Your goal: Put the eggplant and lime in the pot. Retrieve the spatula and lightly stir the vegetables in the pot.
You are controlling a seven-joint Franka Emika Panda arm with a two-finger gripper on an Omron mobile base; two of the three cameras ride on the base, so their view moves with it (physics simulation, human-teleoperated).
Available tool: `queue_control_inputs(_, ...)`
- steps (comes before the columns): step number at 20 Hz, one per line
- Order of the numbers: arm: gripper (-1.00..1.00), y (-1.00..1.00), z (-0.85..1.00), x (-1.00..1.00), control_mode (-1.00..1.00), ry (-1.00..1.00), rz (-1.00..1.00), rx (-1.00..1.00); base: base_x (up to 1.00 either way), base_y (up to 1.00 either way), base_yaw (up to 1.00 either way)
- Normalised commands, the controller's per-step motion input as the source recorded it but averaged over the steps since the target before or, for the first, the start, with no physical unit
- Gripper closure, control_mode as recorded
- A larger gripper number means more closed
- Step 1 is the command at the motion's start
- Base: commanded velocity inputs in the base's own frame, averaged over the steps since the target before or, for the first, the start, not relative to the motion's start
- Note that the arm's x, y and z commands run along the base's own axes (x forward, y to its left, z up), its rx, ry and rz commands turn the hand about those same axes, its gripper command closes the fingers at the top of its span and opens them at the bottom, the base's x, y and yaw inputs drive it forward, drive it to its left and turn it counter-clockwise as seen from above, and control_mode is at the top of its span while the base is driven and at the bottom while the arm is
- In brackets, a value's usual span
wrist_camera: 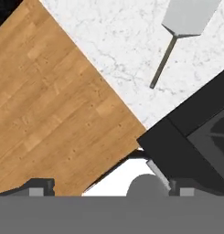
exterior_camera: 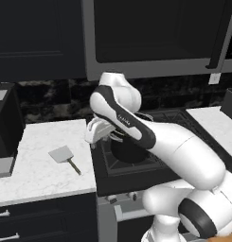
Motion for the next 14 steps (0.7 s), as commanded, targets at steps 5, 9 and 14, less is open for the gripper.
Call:
queue_control_inputs(5, -1.00, 0.45, -0.60, 0.00, -1.00, 0.11, -0.05, -0.04, 0.00, 0.00, 0.00)
queue_control_inputs(9, -1.00, 0.30, -0.81, 0.00, -1.00, 0.10, -0.06, -0.18, 0.00, 0.00, 0.00)
queue_control_inputs(14, -1.00, 0.17, -0.72, 0.12, -1.00, 0.05, -0.03, -0.18, 0.00, 0.00, 0.00)
